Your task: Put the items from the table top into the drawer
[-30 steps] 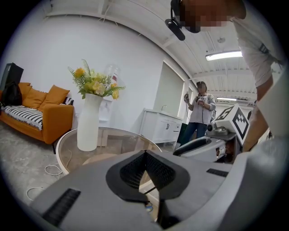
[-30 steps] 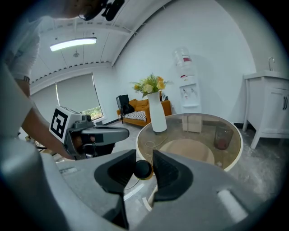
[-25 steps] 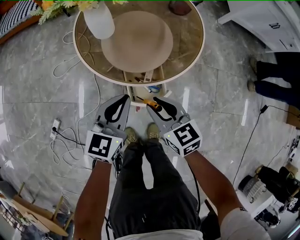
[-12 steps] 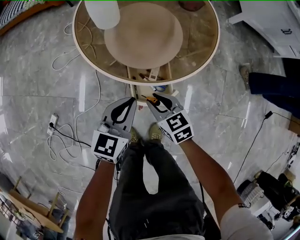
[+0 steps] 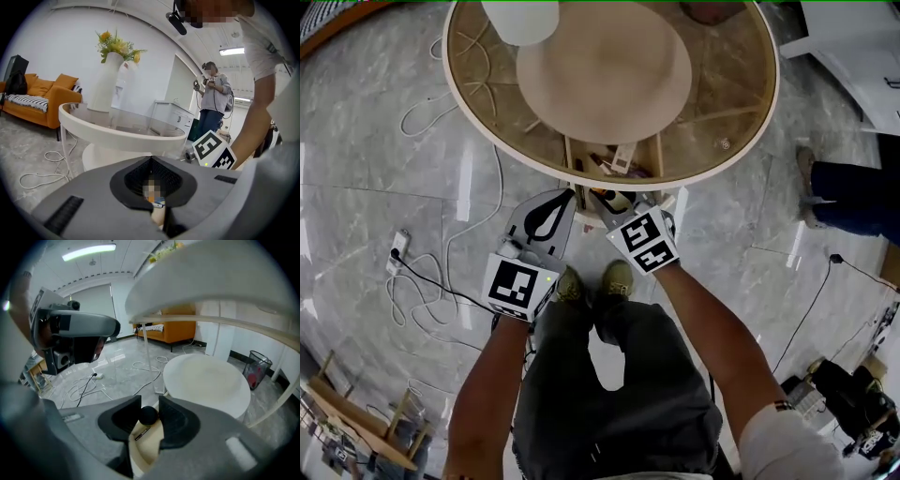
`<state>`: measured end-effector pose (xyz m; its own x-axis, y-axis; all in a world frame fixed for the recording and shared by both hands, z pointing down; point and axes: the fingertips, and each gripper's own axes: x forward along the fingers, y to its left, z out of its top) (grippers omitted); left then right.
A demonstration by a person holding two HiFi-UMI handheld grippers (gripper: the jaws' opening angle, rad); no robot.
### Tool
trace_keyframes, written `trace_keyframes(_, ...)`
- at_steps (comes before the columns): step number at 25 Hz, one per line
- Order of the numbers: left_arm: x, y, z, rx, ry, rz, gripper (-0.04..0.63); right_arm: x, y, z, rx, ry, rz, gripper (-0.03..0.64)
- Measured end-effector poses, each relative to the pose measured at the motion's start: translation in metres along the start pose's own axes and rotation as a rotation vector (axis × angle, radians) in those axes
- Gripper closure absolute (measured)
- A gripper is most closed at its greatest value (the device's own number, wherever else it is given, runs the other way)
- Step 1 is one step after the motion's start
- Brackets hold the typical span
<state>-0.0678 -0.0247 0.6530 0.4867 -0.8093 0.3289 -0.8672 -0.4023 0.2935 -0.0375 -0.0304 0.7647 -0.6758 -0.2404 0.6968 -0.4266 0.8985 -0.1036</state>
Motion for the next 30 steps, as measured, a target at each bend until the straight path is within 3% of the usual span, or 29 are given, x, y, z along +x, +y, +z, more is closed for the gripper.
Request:
trace_keyframes(13, 0.034, 0.028, -0.051, 0.018, -0.01, -0.01, 0.595, 0.054, -0.016, -0.051, -0.113, 0.029, -0.003, 0.5)
trace_keyframes(21, 0.04, 0.024, -0.067, 0.021, -0.033, -0.016, 0.595, 0.051, -0.019, -0.068, -0.129, -0.013, 0.0, 0.5)
trace_keyframes(30, 0.049, 0.026, -0.081, 0.02, -0.063, -0.016, 0.595, 0.038, -0.025, -0.108, -0.182, 0.007, 0.022, 0.499)
